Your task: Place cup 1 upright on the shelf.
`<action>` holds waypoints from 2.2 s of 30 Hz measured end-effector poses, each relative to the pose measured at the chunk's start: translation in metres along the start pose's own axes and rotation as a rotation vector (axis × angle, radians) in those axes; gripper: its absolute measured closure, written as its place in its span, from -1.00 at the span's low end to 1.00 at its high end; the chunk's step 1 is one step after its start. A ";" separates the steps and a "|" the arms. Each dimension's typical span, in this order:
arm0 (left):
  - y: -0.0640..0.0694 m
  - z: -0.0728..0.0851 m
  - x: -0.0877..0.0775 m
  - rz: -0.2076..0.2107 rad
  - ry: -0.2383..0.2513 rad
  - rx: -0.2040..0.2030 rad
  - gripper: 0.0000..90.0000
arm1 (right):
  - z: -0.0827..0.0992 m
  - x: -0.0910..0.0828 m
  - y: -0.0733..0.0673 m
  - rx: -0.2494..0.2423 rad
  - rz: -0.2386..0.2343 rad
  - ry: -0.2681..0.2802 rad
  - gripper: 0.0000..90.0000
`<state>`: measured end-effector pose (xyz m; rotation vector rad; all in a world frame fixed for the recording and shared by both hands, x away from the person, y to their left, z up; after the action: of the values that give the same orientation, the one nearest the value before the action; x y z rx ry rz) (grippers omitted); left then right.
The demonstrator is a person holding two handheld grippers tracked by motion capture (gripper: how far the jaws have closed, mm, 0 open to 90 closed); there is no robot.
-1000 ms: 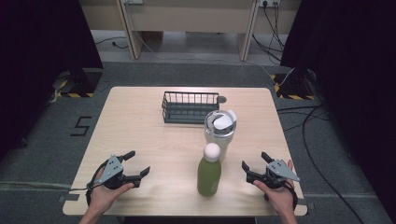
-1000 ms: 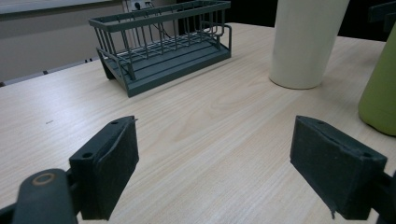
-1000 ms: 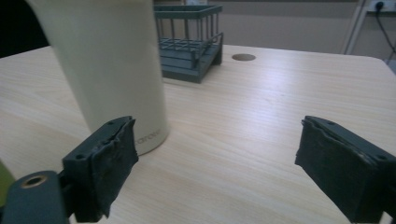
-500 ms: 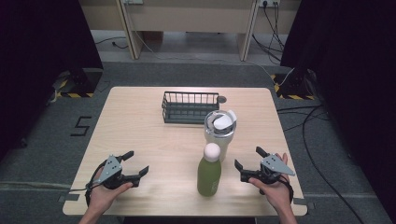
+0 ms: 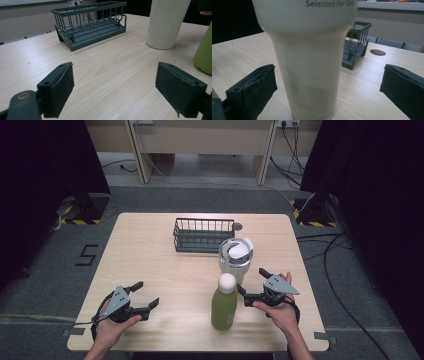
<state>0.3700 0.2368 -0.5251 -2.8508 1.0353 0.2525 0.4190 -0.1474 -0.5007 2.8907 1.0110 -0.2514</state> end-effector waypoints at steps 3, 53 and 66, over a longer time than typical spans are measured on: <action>0.000 0.001 0.000 -0.001 -0.003 -0.003 -0.67 | -0.002 0.007 -0.002 0.002 -0.014 0.003 -0.99; -0.001 0.002 0.000 0.026 -0.005 -0.009 -0.66 | -0.010 0.054 -0.014 -0.033 -0.059 0.026 -0.77; -0.001 0.001 0.000 0.026 0.000 -0.014 -0.66 | -0.013 0.057 -0.015 -0.040 -0.055 0.012 -0.77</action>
<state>0.3703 0.2378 -0.5264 -2.8512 1.0756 0.2634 0.4557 -0.0990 -0.4983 2.8346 1.0862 -0.2151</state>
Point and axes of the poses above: each handheld gripper's, and its own axes: x roughly forward along the jaws, z roughly out of its underside, y roughly to its right, the point moved 6 cm from there along x, roughly forward along the jaws, and after that the axes turned 3 degrees about y, right-handed, at the moved point
